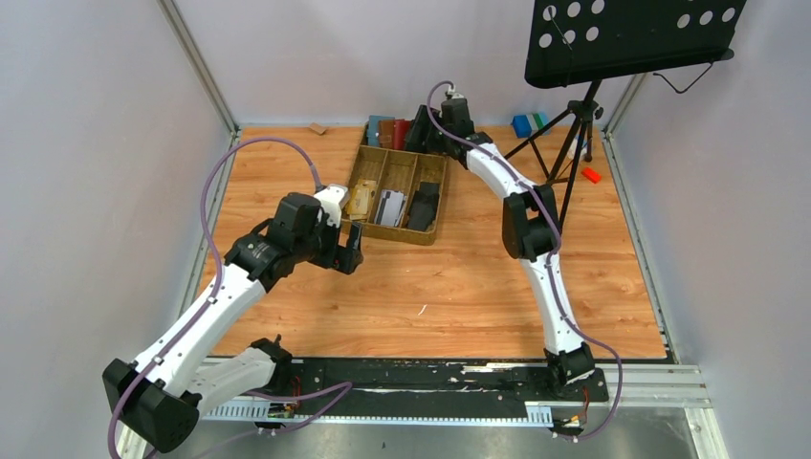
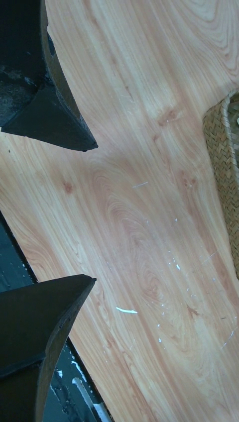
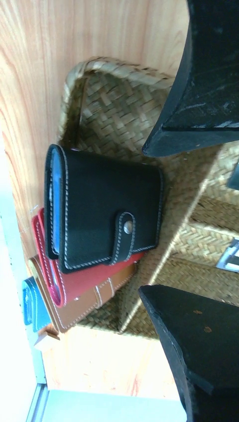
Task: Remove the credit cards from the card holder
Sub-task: Pick up the card holder from the storage box.
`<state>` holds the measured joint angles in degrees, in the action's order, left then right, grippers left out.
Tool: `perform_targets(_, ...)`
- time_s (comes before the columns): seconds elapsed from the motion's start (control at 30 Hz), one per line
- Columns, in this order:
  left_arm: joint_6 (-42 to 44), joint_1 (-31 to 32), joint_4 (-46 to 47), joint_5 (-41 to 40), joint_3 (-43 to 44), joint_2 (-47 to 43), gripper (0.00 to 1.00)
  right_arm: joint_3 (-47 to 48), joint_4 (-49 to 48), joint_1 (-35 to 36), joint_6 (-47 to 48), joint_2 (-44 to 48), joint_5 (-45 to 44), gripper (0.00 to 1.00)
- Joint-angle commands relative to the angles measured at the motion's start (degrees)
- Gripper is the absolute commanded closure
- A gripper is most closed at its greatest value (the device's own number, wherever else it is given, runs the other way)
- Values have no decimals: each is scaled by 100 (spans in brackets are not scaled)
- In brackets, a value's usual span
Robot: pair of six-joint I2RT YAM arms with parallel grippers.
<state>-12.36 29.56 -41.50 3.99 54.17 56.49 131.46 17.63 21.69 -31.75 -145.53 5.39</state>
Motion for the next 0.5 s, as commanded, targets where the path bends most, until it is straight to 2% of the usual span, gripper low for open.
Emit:
perform_targets(0.0, 183, 23, -34, -69, 201, 45, 0, 613, -736, 44, 83, -400, -99, 0)
perform_targets(0.17, 198, 23, -39, -94, 167, 113, 0, 788, -891, 93, 51, -699, -188, 0)
perform_targets(0.27, 223, 23, -28, -128, 181, 150, 0, 818, -927, 97, 36, -773, -242, 5)
perform_targets(0.47, 184, 23, 61, -121, 95, 143, 0, 900, -1015, 74, 35, -904, -380, 7)
